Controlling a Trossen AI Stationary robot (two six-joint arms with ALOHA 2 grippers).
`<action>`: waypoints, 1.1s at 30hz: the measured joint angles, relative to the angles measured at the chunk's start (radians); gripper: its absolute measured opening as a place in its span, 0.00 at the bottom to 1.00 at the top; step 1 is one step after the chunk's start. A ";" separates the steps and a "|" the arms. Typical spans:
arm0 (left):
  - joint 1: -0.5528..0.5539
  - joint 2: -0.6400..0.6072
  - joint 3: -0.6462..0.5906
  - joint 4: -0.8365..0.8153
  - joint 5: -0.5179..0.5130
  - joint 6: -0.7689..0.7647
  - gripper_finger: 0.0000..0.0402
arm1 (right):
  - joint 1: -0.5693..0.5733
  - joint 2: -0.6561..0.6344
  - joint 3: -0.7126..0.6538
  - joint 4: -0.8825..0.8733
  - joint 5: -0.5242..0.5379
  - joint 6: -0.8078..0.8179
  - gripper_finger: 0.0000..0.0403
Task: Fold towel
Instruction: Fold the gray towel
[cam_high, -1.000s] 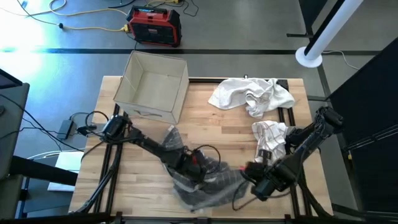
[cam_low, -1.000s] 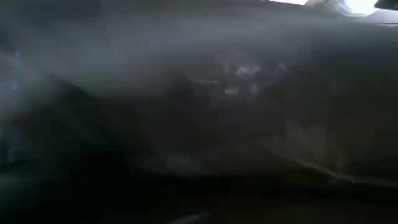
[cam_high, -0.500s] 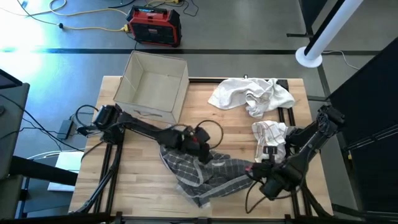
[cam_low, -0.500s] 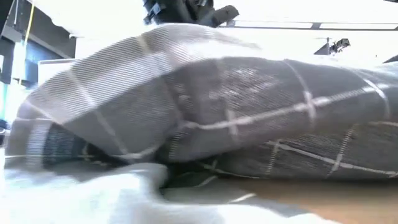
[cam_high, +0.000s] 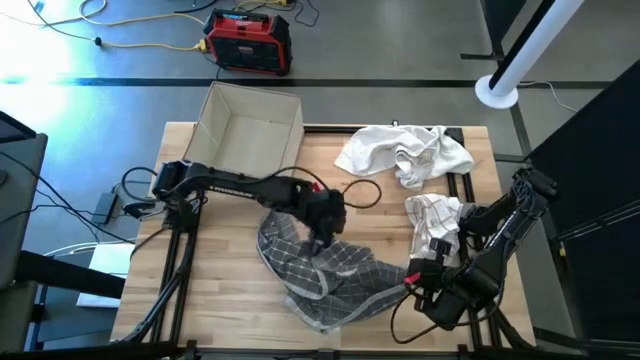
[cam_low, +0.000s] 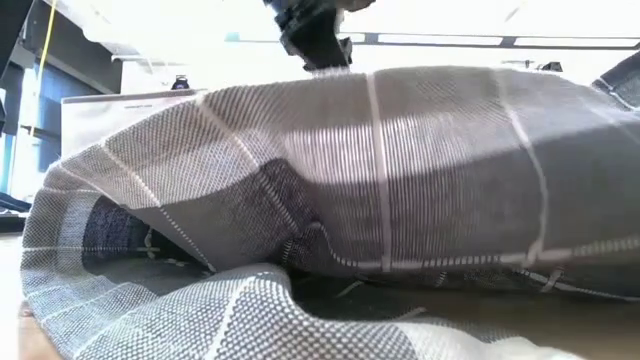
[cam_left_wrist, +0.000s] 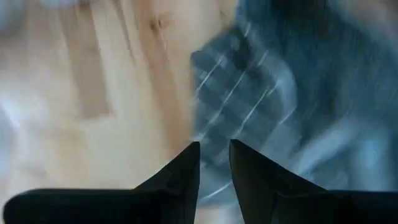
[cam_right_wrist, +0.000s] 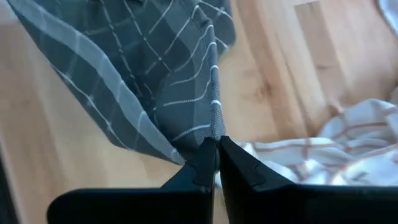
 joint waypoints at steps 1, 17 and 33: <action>0.001 0.000 0.009 -0.029 -0.021 0.149 0.19 | 0.000 0.000 0.000 0.012 0.006 0.009 0.00; -0.014 0.088 -0.002 -0.042 -0.101 1.064 0.19 | -0.052 0.000 0.000 0.031 -0.054 0.090 0.00; -0.046 0.191 -0.003 0.001 -0.210 1.165 0.20 | -0.100 0.001 0.000 0.016 -0.121 0.020 0.00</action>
